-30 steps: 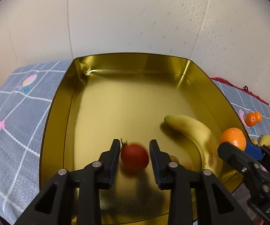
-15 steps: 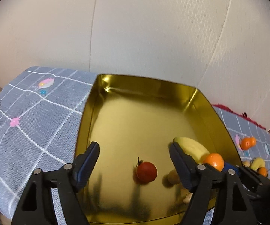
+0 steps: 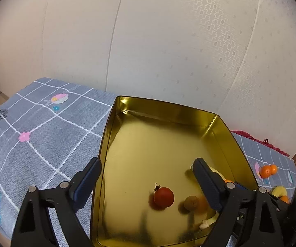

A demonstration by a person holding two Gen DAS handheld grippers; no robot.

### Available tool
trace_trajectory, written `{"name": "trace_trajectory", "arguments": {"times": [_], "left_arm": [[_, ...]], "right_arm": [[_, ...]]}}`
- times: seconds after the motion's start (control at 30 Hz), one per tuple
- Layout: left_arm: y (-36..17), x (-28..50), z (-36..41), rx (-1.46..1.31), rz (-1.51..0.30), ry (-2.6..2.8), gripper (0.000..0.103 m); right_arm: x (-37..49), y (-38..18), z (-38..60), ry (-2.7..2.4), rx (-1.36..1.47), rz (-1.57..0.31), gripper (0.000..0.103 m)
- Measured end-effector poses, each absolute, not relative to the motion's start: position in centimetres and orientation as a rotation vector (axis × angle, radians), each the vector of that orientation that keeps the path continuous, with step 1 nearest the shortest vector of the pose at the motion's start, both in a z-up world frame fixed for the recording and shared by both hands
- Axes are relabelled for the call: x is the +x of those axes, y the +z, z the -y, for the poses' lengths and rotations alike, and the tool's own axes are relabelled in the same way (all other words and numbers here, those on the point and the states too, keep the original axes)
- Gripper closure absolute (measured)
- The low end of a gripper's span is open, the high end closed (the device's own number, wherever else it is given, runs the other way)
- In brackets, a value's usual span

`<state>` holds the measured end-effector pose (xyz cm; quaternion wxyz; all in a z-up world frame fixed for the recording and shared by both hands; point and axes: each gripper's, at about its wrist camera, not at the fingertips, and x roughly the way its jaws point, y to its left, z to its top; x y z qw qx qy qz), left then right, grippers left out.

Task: Organize fruits
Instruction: 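Lower the mandarin into the tray and open the right gripper, then withdraw both grippers from the tray toward the remaining fruit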

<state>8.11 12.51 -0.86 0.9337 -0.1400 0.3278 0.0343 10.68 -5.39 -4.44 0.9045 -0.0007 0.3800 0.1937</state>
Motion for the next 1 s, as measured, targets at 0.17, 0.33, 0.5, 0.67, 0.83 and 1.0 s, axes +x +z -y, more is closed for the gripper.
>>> {"name": "trace_trajectory", "arguments": {"times": [0.17,0.33,0.5,0.67,0.83,1.0], "left_arm": [[-0.9,8.2,-12.2,-0.299,-0.676,0.067,0.01],[-0.8,8.2,-11.7,-0.316,-0.672,0.054,0.004],[-0.8,8.4,-11.1,-0.32,-0.671,0.052,0.002],[-0.8,8.5,-10.3,-0.293,-0.671,0.038,0.002],[-0.7,8.4,-8.7,-0.254,-0.667,-0.031,0.002],[-0.4,7.8,-5.5,-0.147,-0.635,-0.134,0.002]], "right_arm": [[10.4,-3.9,6.5,0.409,0.045,-0.779,0.05],[10.0,-3.2,7.7,0.4,0.082,-0.752,0.047],[9.7,-2.1,10.4,0.366,0.157,-0.701,0.046],[9.1,-1.7,13.4,0.31,0.181,-0.694,0.046],[8.7,-1.8,16.3,0.256,0.195,-0.708,0.046],[8.1,-2.0,19.0,0.192,0.175,-0.723,0.046]]}}
